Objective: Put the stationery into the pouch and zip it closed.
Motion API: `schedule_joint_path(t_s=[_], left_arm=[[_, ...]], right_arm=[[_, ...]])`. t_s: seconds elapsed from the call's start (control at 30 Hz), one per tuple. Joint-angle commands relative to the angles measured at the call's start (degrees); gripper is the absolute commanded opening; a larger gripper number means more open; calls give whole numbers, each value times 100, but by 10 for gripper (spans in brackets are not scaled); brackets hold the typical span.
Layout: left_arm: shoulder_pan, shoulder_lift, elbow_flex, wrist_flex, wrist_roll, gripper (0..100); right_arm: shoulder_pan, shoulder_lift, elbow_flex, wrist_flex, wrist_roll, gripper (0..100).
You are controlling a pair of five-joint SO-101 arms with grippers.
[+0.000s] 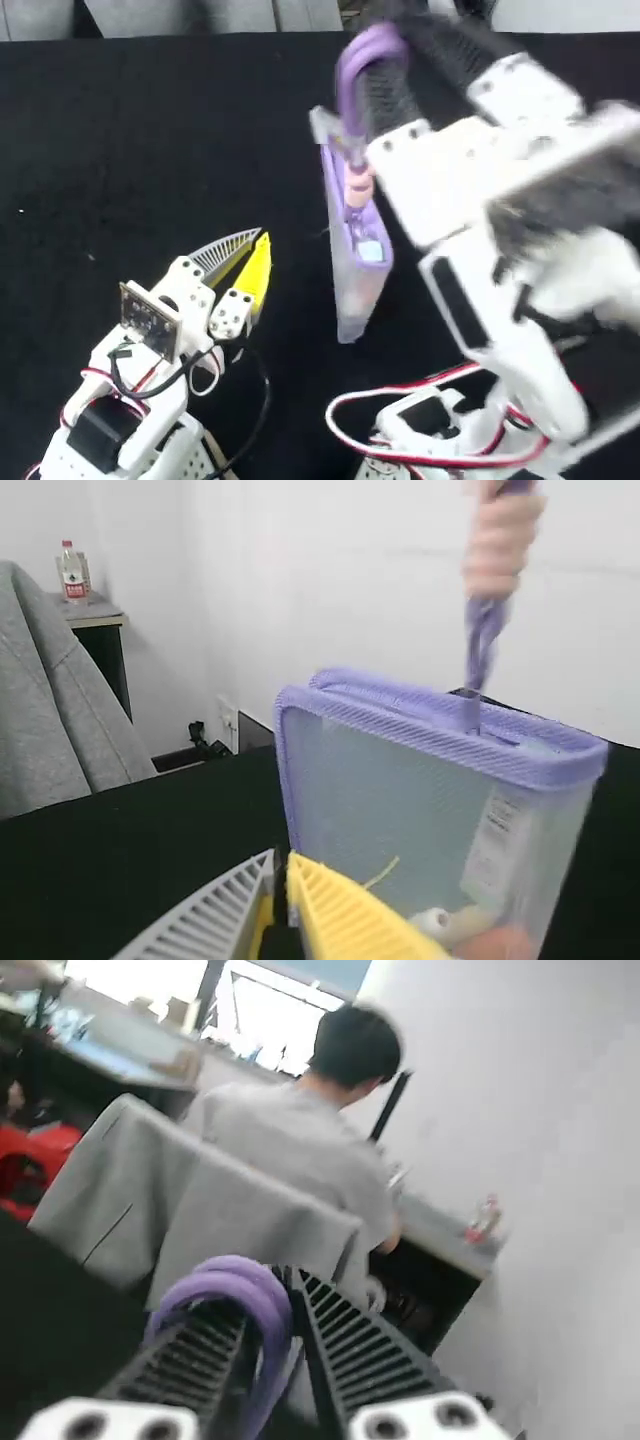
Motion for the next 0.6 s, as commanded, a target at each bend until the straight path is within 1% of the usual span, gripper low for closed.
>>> schedule_joint_path(t_s=[0.0, 0.17, 0.3, 0.4, 0.43, 0.5, 0.57], left_arm=[[-22, -18, -22, -141, 9, 30], [-22, -18, -13, -141, 9, 30], [22, -18, 75, -193, -9, 30], [40, -18, 268, -431, 0, 30], [40, -18, 338, -501, -9, 30], [40, -18, 470, -642, -18, 30], [40, -18, 576, -738, -18, 30]], right_arm=[[-369, -31, 875, 580, -18, 12], [62, -321, 1059, 598, -18, 12], [571, -462, 1332, 607, -18, 12], [571, -523, 1868, 571, -9, 12], [457, -523, 1974, 527, 26, 12], [334, -541, 1851, 422, 387, 12], [334, -593, 1349, 334, 668, 12]])
